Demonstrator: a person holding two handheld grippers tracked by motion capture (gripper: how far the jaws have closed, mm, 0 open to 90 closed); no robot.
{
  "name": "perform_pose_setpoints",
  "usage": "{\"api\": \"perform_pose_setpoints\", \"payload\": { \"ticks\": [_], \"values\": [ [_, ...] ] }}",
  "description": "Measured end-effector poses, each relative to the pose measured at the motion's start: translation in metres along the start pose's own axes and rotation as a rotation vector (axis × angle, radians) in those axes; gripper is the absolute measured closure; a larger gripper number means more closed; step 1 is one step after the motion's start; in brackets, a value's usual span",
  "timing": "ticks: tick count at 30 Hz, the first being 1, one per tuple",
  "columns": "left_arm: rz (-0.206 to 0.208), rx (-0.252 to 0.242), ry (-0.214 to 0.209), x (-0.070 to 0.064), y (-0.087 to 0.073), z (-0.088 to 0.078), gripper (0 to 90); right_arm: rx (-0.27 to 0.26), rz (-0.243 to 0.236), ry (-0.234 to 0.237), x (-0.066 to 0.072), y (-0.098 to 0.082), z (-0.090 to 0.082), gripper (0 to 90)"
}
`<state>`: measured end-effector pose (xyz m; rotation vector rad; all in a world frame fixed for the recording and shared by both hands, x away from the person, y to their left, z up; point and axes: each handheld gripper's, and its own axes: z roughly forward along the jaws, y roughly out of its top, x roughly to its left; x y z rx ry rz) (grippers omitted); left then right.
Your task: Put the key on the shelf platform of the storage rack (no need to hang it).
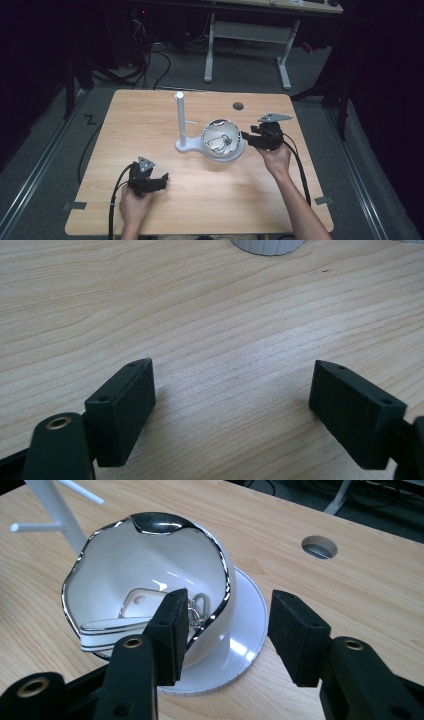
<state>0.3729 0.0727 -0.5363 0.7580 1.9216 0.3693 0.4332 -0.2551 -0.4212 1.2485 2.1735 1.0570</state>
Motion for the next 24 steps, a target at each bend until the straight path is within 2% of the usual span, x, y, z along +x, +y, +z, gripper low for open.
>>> {"api": "perform_pose_setpoints", "payload": {
  "ticks": [5,9,11,24],
  "values": [
    [0.007,0.001,-0.002,0.0,0.0,0.0,18.8,-0.007,0.005,-0.015,-0.003,-0.005,-0.005,51.7],
    [0.007,0.001,-0.002,0.0,0.0,0.0,18.8,0.006,0.024,-0.023,-0.008,-0.01,-0.009,50.9],
    [0.014,0.001,-0.005,0.001,0.0,0.0,18.8,0.002,0.008,-0.038,-0.008,-0.01,-0.013,50.8],
    [0.009,0.001,-0.003,0.001,0.0,0.0,18.8,-0.011,0.018,-0.041,-0.013,-0.014,-0.029,50.3]
  ]
}}
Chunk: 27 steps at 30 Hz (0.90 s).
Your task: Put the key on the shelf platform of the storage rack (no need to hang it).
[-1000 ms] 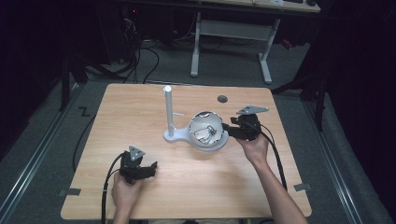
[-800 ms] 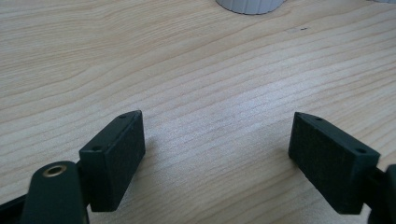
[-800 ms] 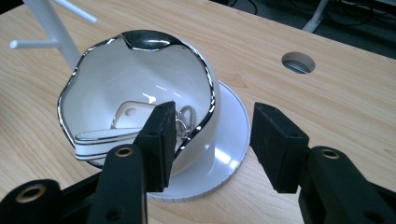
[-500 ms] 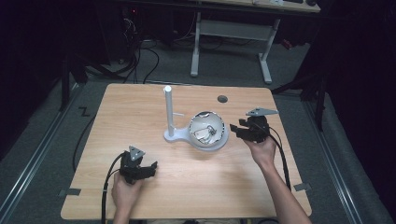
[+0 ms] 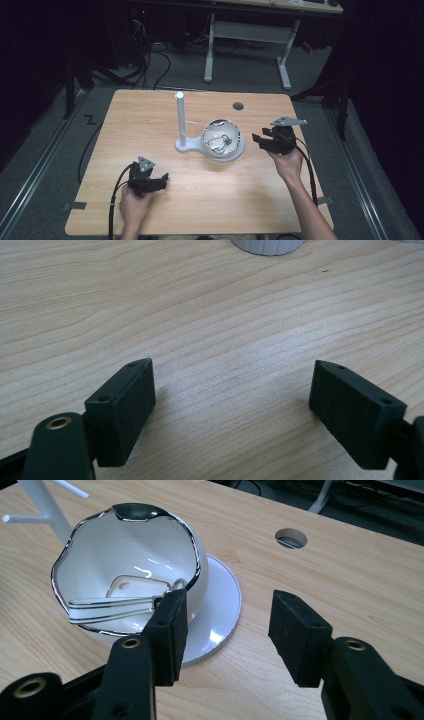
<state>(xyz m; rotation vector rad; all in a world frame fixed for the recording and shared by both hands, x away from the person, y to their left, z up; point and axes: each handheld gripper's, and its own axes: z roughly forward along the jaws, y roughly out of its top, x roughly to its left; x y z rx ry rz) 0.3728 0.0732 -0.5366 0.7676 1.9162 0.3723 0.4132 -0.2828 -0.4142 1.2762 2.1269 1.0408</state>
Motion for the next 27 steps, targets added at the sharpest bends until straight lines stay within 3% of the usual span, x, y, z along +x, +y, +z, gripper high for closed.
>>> {"api": "perform_pose_setpoints", "payload": {
  "ticks": [11,27],
  "values": [
    [0.01,0.002,-0.005,0.001,0.0,0.0,18.8,-0.008,-0.004,-0.01,-0.002,-0.003,-0.012,50.3],
    [0.01,0.002,-0.005,0.001,0.0,0.0,18.8,-0.023,0.061,-0.026,-0.018,-0.024,-0.032,50.1]
  ]
}}
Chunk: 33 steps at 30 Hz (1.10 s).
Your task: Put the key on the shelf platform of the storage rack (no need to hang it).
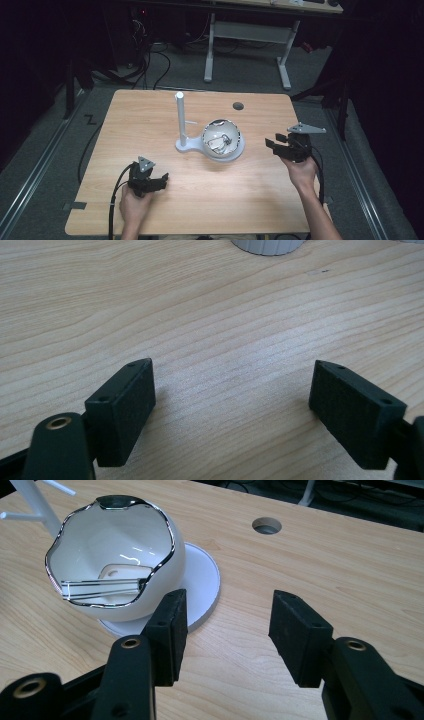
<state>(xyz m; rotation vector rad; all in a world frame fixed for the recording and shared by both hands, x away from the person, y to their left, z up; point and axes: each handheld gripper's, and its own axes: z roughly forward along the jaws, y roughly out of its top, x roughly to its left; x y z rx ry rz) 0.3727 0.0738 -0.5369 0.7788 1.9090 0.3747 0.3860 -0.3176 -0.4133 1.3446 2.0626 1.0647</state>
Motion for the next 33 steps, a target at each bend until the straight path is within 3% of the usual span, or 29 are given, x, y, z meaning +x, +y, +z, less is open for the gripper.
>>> {"api": "perform_pose_setpoints", "payload": {
  "ticks": [5,21,33],
  "values": [
    [-0.001,-0.001,0.0,0.0,0.0,0.0,18.8,-0.017,-0.001,0.001,-0.001,-0.004,-0.008,50.2],
    [0.0,-0.001,0.001,0.0,0.0,0.0,18.8,-0.03,0.055,0.0,-0.011,-0.031,-0.023,50.3],
    [0.0,-0.001,0.001,0.0,0.0,0.0,18.8,-0.044,0.079,0.006,-0.009,-0.049,-0.03,50.3]
  ]
}}
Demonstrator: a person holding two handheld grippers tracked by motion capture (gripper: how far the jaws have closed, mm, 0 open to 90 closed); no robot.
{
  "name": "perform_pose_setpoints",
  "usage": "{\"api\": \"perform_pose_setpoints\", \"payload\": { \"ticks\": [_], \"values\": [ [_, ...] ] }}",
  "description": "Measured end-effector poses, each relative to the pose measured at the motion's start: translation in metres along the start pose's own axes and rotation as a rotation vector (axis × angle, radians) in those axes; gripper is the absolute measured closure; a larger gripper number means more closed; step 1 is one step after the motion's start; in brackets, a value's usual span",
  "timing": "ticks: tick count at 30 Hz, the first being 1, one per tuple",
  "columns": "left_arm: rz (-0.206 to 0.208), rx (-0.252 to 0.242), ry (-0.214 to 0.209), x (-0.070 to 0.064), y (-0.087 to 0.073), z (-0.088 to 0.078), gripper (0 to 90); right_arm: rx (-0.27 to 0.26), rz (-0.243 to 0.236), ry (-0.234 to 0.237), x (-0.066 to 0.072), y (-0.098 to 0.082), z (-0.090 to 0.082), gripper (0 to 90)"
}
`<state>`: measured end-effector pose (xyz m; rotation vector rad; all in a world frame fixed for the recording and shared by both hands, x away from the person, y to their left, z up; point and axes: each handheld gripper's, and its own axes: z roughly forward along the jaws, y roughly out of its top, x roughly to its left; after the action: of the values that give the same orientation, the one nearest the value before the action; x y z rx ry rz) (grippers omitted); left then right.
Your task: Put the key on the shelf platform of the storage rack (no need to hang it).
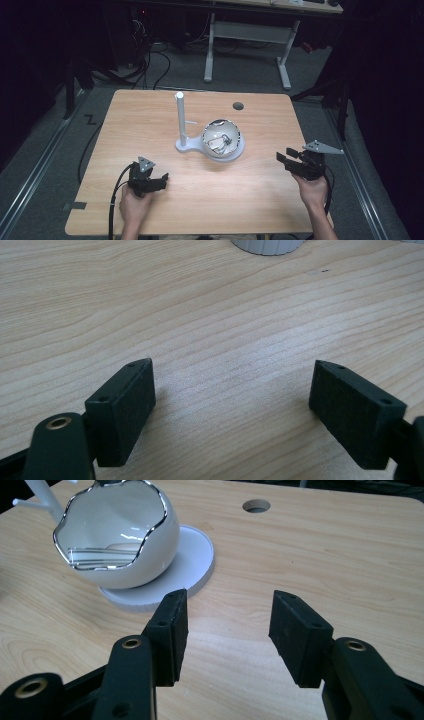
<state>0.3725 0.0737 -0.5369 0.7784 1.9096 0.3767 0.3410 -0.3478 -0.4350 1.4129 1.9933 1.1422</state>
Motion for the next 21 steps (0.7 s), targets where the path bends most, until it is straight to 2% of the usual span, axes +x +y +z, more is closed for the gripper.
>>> {"api": "perform_pose_setpoints", "payload": {
  "ticks": [10,15,21],
  "values": [
    [0.001,0.0,0.0,0.0,0.0,0.0,18.8,0.008,0.013,0.006,0.003,-0.019,-0.002,50.2],
    [0.001,0.0,0.0,0.0,0.0,0.0,18.8,0.012,0.025,0.015,0.004,-0.025,0.0,50.3],
    [0.002,-0.001,0.0,0.0,0.0,0.0,18.8,0.022,0.019,0.021,0.007,-0.032,0.006,50.1]
  ]
}}
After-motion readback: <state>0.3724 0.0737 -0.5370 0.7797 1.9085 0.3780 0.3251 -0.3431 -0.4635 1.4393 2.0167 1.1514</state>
